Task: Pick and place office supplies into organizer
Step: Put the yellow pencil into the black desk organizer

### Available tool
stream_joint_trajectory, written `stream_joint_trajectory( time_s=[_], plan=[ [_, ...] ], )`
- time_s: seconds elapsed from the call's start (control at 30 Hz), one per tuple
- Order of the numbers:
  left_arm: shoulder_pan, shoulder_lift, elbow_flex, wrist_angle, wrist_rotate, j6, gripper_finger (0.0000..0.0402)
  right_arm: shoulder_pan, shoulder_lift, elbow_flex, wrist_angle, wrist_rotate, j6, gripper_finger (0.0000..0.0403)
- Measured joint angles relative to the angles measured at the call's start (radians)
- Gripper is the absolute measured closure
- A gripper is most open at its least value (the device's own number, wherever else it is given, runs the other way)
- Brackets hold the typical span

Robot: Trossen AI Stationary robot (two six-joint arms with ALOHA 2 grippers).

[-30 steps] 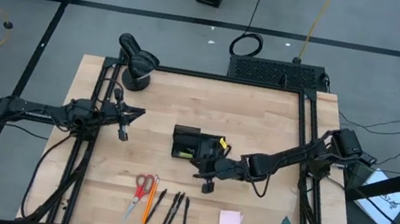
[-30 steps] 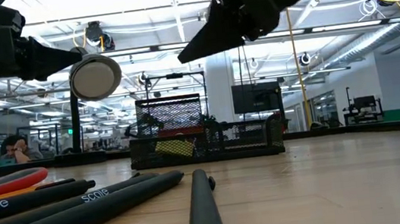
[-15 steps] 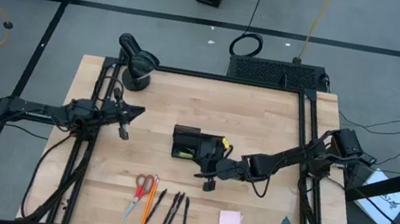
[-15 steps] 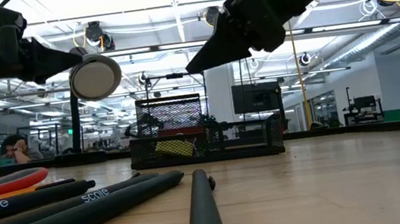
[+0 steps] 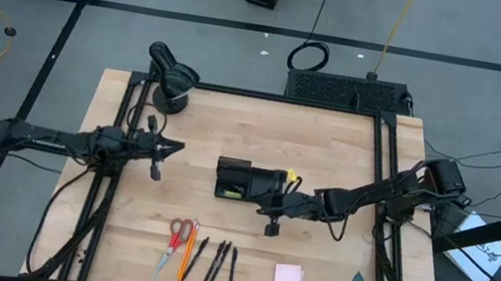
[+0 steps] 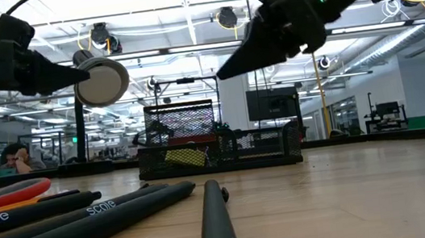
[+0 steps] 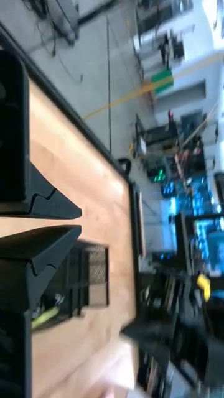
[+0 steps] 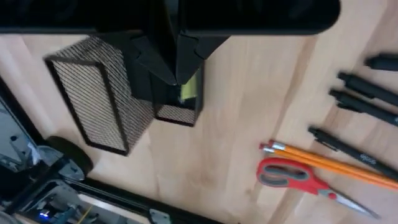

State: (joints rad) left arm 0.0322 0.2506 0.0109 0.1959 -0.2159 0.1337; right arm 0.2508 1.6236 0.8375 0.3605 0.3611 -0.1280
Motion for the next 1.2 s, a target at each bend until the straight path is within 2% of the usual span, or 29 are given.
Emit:
stream_joint_trajectory(
  time_s=[0.2, 0.47, 0.6, 0.7, 0.9, 1.03, 1.2],
  plan=[
    [0.0, 0.077, 0.0, 0.001, 0.133, -0.102, 0.0366, -0.03, -0.039, -0.071, 0.06, 0.0, -0.016, 0.0402],
    [0.0, 0.168, 0.0, 0.025, 0.11, -0.237, 0.0366, -0.062, -0.076, -0.11, 0.111, 0.0, -0.047, 0.0402],
    [-0.019, 0.213, 0.0, 0.04, 0.145, -0.357, 0.0366, -0.075, -0.076, -0.111, 0.115, 0.0, -0.049, 0.0402],
    [-0.074, 0.266, 0.0, 0.011, 0.169, -0.384, 0.0364, -0.087, -0.076, -0.111, 0.125, 0.0, -0.063, 0.0402],
    [-0.234, 0.411, 0.005, 0.067, 0.084, -0.507, 0.0329, -0.095, -0.076, -0.111, 0.142, 0.0, -0.075, 0.0402],
    [-0.371, 0.538, 0.066, 0.067, 0.018, -0.576, 0.0303, -0.095, -0.076, -0.111, 0.143, 0.0, -0.076, 0.0401],
    [-0.505, 0.713, 0.207, 0.064, -0.036, -0.564, 0.0268, -0.095, -0.076, -0.111, 0.144, 0.0, -0.076, 0.0402]
  ],
)
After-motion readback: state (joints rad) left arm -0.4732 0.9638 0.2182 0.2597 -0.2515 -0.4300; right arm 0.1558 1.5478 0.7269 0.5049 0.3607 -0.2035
